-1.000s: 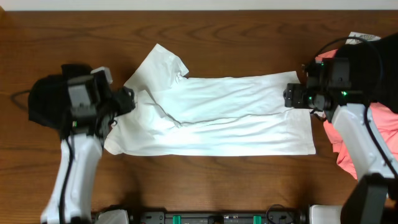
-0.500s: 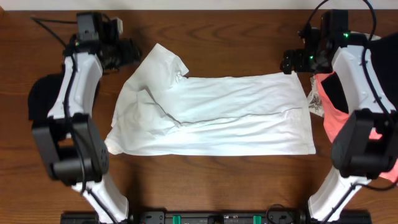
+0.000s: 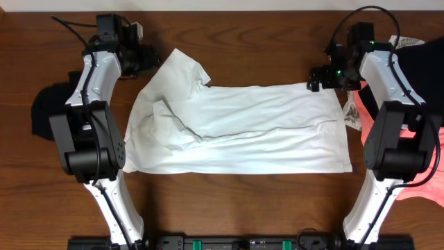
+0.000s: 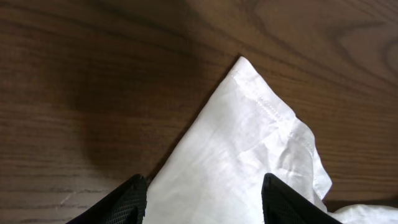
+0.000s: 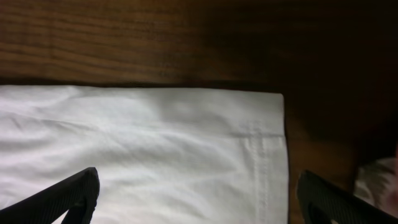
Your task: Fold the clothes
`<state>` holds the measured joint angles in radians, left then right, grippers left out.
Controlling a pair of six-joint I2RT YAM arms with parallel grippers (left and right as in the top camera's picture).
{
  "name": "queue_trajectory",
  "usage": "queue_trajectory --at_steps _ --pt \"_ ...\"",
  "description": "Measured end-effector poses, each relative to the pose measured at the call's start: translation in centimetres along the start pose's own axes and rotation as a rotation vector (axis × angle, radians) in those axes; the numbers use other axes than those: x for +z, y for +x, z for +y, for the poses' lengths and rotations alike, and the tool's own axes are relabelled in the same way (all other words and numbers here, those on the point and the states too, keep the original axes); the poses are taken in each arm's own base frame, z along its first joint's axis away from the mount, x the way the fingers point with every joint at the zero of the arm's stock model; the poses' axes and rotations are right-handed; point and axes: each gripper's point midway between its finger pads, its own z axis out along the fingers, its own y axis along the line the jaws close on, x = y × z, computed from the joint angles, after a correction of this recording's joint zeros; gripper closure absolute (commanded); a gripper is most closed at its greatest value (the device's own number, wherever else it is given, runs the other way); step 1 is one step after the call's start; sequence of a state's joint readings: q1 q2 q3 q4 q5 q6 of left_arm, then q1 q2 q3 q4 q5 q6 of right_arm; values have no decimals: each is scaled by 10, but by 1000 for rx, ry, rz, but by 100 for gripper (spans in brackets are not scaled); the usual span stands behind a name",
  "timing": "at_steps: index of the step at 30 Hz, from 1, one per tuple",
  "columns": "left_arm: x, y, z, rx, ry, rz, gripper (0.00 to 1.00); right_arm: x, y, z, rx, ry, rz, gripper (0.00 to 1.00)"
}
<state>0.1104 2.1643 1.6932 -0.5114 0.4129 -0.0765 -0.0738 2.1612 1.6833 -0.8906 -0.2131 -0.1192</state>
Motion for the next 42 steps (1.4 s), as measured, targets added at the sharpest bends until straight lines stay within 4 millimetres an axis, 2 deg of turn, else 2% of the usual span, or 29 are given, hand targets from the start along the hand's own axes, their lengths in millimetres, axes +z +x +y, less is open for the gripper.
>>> queue_trajectory --at_steps 5,10,16,31,42 --pt "0 -3 -1 12 2 -12 40 10 0 2 0 -27 4 1" --pt "0 -3 -1 12 2 -12 40 27 6 1 9 -39 39 7" --pt "0 -3 -1 18 2 -12 40 29 1 1 13 -41 22 11" --pt "0 0 -1 35 1 1 40 24 -31 -1 4 -46 -67 3" --pt "0 1 -1 37 0 6 40 21 -40 -15 24 -34 -109 5"
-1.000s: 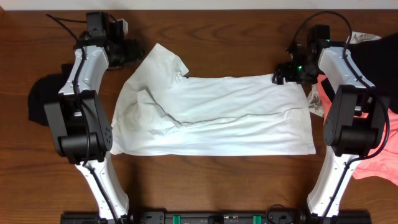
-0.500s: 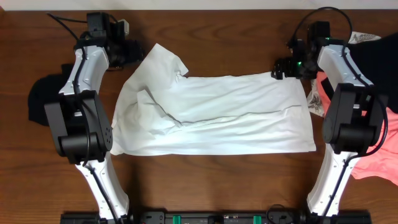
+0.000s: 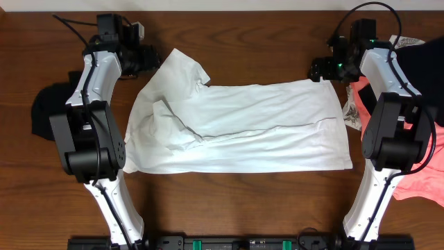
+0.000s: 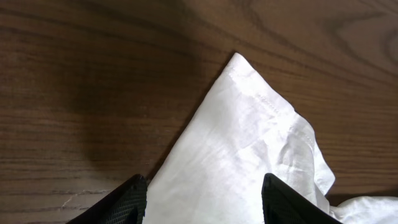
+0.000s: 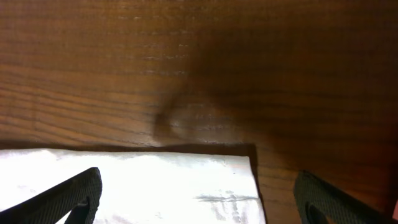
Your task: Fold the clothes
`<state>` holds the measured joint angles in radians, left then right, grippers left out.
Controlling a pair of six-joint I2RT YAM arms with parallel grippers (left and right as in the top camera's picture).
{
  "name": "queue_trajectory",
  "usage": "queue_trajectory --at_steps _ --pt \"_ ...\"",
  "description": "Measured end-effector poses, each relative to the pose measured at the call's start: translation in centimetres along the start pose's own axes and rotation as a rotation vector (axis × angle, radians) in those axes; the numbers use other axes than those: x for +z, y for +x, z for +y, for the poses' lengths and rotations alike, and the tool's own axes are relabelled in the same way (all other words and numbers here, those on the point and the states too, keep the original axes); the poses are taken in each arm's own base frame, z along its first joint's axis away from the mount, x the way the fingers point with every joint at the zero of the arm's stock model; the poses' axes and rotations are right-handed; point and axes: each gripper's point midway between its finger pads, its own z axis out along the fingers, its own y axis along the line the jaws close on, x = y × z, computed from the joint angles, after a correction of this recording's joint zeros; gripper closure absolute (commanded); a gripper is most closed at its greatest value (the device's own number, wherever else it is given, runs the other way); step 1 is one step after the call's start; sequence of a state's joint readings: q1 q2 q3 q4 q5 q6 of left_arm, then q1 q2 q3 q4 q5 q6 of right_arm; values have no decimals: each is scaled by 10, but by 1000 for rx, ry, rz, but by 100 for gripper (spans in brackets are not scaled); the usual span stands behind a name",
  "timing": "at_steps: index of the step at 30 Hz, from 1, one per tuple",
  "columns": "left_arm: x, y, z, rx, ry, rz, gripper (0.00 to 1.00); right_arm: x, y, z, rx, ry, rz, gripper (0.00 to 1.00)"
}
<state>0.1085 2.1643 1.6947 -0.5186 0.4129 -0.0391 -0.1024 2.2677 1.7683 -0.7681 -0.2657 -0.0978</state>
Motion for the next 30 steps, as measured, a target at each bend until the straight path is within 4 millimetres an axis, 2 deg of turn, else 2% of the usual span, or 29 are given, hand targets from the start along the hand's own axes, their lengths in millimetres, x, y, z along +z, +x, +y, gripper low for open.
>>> queue_trajectory --at_steps 4,7,10,13,16,22,30 --pt "0 0 0 4 0 0 40 1 1 0 9 0 3 7" --pt "0 0 0 8 0 1 39 11 6 -2 30 -2 24 12" --pt "0 0 0 10 0 2 40 11 4 -3 42 0 23 18" --pt "0 1 0 10 0 3 40 13 5 -4 53 2 31 27" --pt "0 1 0 10 0 3 40 14 6 -4 62 4 32 46" --pt "0 1 0 10 -1 5 39 15 9 -4 72 3 44 50" --pt "0 3 0 8 -1 10 39 16 12 -4 76 0 58 82"
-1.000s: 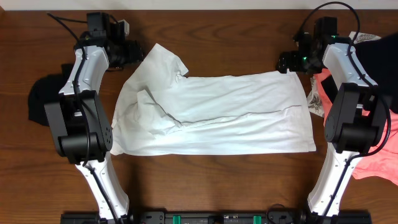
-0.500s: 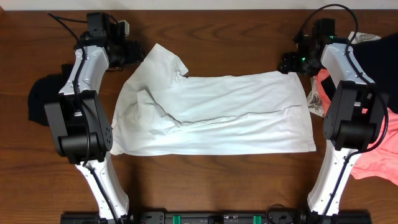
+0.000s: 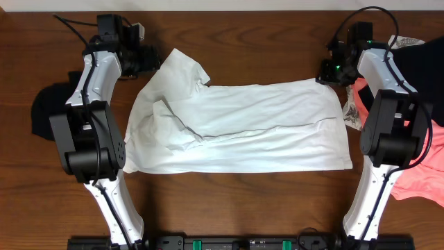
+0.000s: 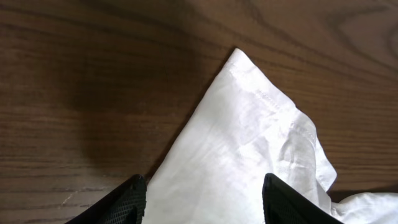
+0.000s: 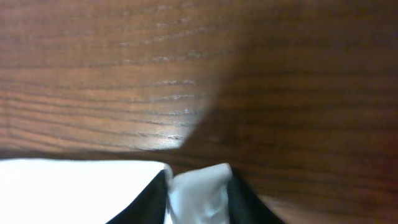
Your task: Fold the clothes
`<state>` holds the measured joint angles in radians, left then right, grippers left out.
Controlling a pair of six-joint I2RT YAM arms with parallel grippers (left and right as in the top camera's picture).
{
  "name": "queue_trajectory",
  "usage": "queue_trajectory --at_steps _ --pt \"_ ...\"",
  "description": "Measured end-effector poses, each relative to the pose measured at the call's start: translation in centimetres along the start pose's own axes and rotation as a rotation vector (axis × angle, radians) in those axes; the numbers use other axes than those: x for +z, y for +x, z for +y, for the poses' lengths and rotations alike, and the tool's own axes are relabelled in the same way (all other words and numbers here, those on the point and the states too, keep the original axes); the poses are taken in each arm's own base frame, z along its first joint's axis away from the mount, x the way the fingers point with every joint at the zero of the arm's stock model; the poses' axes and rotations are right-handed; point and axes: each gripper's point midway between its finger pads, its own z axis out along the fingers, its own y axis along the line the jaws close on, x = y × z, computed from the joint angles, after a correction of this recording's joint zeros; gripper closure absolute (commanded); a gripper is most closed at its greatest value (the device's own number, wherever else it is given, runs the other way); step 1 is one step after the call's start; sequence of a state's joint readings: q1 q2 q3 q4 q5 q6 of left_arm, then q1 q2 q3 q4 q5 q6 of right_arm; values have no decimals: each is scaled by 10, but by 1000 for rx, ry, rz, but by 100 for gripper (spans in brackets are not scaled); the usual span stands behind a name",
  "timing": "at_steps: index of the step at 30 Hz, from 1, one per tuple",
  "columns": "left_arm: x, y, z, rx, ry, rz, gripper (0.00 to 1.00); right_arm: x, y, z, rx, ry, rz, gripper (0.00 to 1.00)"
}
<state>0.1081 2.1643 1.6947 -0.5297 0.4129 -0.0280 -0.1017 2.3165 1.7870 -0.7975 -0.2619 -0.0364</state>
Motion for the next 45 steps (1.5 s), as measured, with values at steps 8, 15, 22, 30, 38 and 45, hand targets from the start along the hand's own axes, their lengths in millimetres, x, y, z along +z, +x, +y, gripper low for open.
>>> queue_trajectory --at_steps 8,15,22,30,38,45 --pt "0 1 0 -1 -1 2 39 1 3 0 8 -1 10 96" --pt "1 0 -4 19 4 -1 39 1 3 0 10 1 11 95" --pt "9 -9 -34 114 35 -45 39 1 6 -1 13 2 24 96" --pt "14 -11 -47 157 34 -60 39 1 8 0 16 1 34 96" --pt "45 11 -22 129 -25 17 39 1 10 0 18 1 41 95" --pt "60 20 -6 116 -65 49 39 0 11 0 19 2 44 95"
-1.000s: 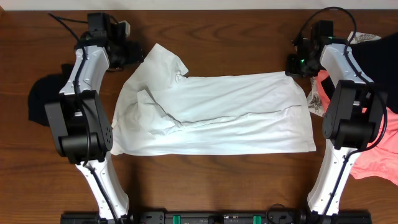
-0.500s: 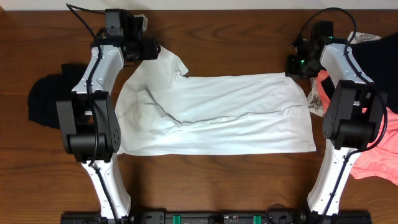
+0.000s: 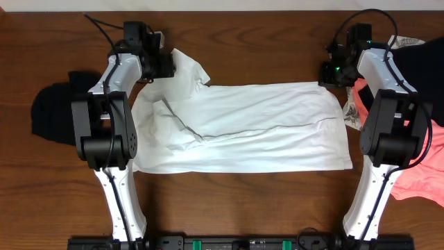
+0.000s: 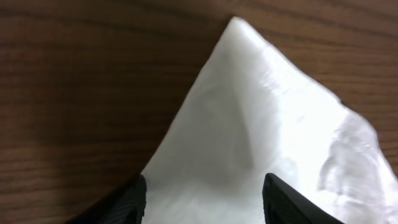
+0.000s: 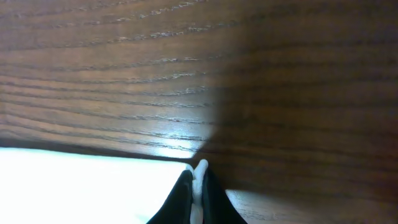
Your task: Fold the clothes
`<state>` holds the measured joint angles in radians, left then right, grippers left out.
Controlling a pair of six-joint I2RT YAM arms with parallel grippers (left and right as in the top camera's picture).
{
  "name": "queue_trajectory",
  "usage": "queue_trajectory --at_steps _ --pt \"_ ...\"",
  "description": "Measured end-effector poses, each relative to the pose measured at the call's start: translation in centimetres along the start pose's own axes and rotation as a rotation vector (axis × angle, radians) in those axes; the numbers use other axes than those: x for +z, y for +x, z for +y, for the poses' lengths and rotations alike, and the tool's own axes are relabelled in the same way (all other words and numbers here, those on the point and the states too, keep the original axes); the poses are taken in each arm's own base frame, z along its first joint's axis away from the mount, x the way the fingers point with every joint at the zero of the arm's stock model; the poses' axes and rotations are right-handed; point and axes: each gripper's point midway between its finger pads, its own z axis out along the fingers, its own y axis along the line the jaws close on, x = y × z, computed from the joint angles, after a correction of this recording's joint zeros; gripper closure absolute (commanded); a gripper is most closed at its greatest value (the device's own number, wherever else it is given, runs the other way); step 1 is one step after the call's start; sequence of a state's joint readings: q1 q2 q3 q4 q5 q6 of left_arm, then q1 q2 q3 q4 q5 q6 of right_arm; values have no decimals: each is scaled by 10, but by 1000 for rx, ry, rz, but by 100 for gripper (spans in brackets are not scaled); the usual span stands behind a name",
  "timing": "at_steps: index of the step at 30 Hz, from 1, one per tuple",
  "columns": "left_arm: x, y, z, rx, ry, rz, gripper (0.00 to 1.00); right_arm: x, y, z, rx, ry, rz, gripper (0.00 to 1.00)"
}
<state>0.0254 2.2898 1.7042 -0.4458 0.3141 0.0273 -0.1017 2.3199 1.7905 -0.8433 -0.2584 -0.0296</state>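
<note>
A white T-shirt [image 3: 243, 128] lies spread across the wooden table, its left part rumpled. My left gripper [image 3: 168, 66] stands open at the shirt's far left corner [image 4: 249, 124], the white cloth lying between its fingers [image 4: 134, 202]. At the far right corner, my right gripper [image 3: 330, 73] is shut on a pinch of the shirt's edge [image 5: 198, 174].
A black garment [image 3: 52, 111] lies at the left edge of the table. Black, patterned and pink clothes [image 3: 420, 125] are heaped at the right, beside the right arm.
My left gripper has moved right onto the shirt's far left corner, still open. My right gripper's fingers have closed tight on the cloth pinched at the far right corner.
Both grippers began open at the shirt's far corners. The right one then stood further back, at the cloth's edge, then had cloth between narrowed fingers, and now is shut on it. The left stayed off the corner until now, when it straddles it.
</note>
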Motion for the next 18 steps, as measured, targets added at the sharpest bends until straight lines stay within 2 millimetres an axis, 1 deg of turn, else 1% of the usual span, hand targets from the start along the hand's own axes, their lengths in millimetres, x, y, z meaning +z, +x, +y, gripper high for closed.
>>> queue_trajectory --at_steps 6,18 --pt "-1 0 8 -4 -39 1 39 0 0 0 0 0 0 94" --pt "-1 0 12 -1 -62 2 38 0 0 0 0 0 1 94"
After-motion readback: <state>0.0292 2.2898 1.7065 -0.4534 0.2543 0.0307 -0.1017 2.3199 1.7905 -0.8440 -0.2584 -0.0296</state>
